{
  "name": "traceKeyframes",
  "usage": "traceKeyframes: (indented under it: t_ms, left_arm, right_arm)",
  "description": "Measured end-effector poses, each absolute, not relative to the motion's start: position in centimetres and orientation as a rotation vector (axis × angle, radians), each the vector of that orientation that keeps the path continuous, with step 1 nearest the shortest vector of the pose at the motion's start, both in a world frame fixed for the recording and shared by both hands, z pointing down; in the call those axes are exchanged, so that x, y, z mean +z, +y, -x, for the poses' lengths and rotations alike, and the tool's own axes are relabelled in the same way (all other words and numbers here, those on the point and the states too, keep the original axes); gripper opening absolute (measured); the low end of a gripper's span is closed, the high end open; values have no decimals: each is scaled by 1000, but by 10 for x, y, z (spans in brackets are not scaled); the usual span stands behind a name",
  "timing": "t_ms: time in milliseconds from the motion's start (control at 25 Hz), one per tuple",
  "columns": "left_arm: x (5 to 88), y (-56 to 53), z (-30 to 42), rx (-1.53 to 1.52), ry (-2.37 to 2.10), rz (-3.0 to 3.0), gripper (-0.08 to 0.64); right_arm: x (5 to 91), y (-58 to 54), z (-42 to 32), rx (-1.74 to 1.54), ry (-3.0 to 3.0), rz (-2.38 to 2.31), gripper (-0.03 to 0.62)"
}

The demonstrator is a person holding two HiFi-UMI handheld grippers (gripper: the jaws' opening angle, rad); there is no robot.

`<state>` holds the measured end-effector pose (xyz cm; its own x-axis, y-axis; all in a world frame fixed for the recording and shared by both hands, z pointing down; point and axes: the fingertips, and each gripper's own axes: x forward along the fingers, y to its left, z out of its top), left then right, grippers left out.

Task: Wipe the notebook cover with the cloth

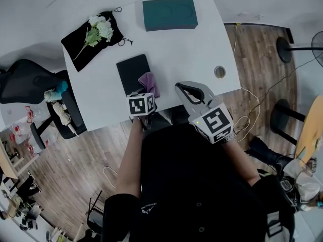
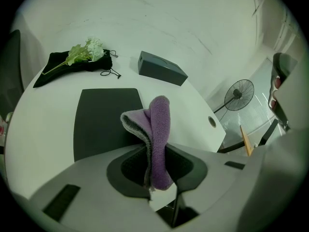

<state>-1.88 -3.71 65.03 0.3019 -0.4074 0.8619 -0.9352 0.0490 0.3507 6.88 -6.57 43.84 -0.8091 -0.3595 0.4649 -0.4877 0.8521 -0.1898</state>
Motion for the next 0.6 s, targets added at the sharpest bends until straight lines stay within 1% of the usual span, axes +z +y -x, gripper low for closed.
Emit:
traceKeyframes:
  t_ms: [600]
  left_arm:
    - [663, -35, 28, 661, -1196, -1579, 87]
  right_arm:
    - [440, -56, -56, 427, -2536, -772, 5]
